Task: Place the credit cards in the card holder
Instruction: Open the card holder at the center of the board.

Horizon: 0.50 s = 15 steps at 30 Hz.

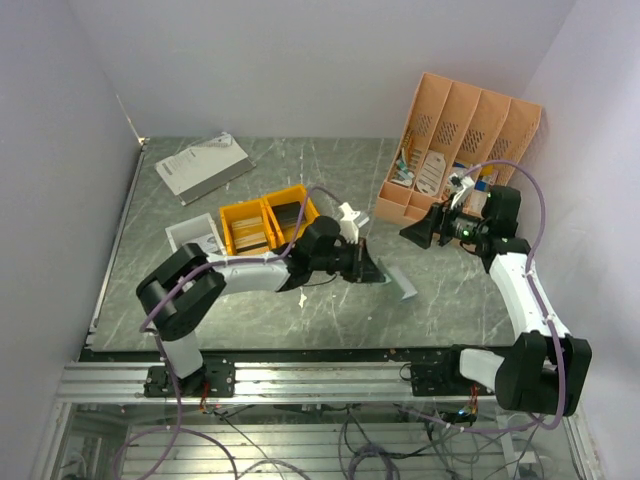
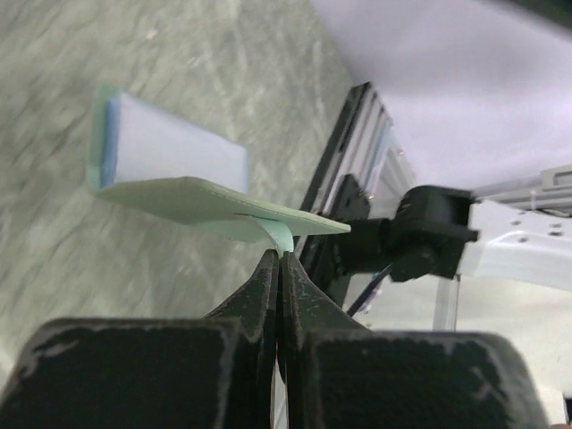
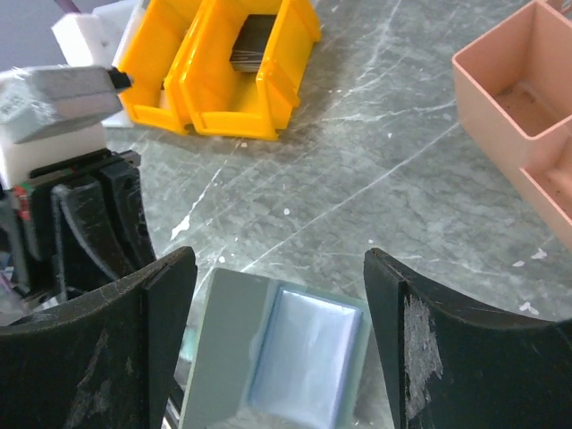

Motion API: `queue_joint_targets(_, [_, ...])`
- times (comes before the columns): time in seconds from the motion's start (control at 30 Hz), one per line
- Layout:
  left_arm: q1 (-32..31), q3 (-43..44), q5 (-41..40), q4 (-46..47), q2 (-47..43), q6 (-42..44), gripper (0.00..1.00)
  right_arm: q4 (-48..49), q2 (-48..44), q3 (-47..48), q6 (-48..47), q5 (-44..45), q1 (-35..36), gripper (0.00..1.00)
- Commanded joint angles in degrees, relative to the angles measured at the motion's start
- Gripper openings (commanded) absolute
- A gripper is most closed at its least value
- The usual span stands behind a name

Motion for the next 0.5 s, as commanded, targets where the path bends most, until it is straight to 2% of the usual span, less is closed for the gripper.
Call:
queue_joint_targets(0.0, [1.26, -9.09, -4.06, 0.18, -1.83, 3.33, 0.07, 1.21, 2.26, -1.22, -1.77, -3.95, -0.29, 0.74])
queue_joint_targets(0.1, [1.26, -13.33, -5.12, 0.40, -1.04, 4.66, 0.07, 0.57, 4.28, -1.32, -2.93, -6.49, 0.05, 0.70])
queue_joint_targets(0.3, [0.99, -17.28, -10.50, -6.59, -2.74, 7.66, 0.10, -0.03, 5.58, -1.51, -4.02, -6.93, 2.22, 0.67])
queue_joint_targets(0.47, [0.83, -18.21, -20.08, -19.51, -9.22, 9.20, 0.26, 2.10, 6.07, -3.71, -2.55, -6.57, 4.55, 0.62])
